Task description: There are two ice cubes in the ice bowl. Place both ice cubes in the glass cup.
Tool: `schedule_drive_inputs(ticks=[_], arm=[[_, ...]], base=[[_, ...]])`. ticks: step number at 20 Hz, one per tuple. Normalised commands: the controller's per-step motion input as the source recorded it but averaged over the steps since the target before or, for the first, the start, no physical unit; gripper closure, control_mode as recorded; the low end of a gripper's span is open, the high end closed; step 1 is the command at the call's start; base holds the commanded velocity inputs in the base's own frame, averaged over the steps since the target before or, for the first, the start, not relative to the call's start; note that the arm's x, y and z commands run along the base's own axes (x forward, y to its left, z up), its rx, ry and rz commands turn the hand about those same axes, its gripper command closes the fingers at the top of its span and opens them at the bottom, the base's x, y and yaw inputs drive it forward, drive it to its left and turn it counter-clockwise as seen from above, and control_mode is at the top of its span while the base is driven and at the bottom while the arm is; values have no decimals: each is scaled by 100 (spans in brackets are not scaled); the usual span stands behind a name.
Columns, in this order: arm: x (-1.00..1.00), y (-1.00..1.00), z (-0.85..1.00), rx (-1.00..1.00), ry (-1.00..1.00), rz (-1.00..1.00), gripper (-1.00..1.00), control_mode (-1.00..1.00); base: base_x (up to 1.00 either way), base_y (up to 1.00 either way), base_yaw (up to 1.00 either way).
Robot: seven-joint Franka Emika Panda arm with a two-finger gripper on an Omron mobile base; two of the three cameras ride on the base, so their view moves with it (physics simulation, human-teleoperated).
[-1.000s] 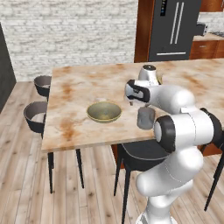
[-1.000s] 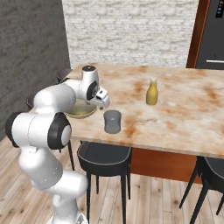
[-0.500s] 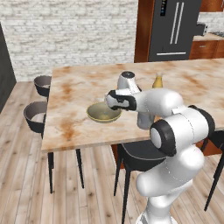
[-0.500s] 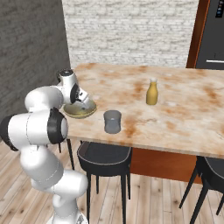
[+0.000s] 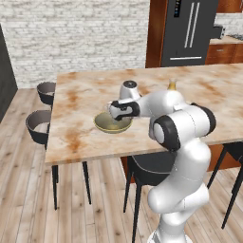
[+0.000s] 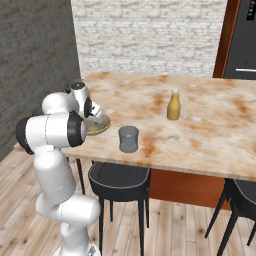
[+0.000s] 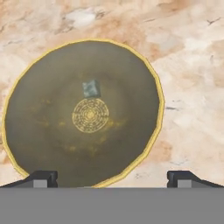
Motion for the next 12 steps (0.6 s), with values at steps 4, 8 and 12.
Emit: schedule_drive_inputs(ticks=[4,8,12], arm=[[30,12,-13,0,5,0,-100,-100],[39,10,-24,0,4,0,-100,-100],[29,0,-30,0,8,0,-100,-100]], base=[[0,0,0],[0,0,0],[0,0,0]])
